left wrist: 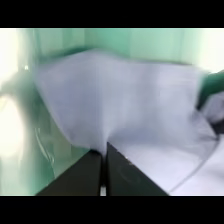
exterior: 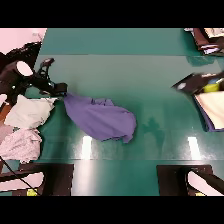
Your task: Fold the shirts.
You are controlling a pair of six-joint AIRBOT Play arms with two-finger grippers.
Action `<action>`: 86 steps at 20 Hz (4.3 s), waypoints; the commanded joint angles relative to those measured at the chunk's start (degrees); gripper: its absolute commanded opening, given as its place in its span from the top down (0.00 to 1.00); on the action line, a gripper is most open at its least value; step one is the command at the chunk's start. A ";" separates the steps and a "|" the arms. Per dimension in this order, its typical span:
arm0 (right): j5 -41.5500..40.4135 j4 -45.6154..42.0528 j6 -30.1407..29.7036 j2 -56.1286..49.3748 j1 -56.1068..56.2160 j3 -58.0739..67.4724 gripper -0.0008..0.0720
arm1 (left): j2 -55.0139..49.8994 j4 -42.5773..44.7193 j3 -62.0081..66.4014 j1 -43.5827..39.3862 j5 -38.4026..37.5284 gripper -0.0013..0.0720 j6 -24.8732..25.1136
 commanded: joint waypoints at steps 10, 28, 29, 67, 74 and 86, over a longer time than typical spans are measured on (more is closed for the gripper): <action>-16.28 6.16 -4.57 -22.58 28.35 -9.49 0.40 | 0.96 -0.76 3.39 0.02 -2.80 0.95 -0.02; -13.25 -9.05 -3.65 6.60 16.11 27.06 0.97 | 30.05 -1.14 37.79 0.02 -0.90 0.95 -0.04; -13.25 -9.09 -3.56 8.46 15.26 28.87 0.97 | 30.49 -1.66 40.96 0.02 -0.55 0.95 -0.04; -8.20 -11.32 -1.44 -2.10 0.35 -18.10 0.38 | 25.03 -6.95 -19.06 0.02 5.29 0.95 4.94; -11.26 -9.90 -1.81 -14.67 8.98 -14.05 0.38 | 25.03 -6.93 -19.06 0.02 4.98 0.95 4.94; -11.43 -10.32 -3.26 -0.87 4.50 5.84 0.97 | 27.96 -1.01 4.74 0.02 -1.77 0.95 3.98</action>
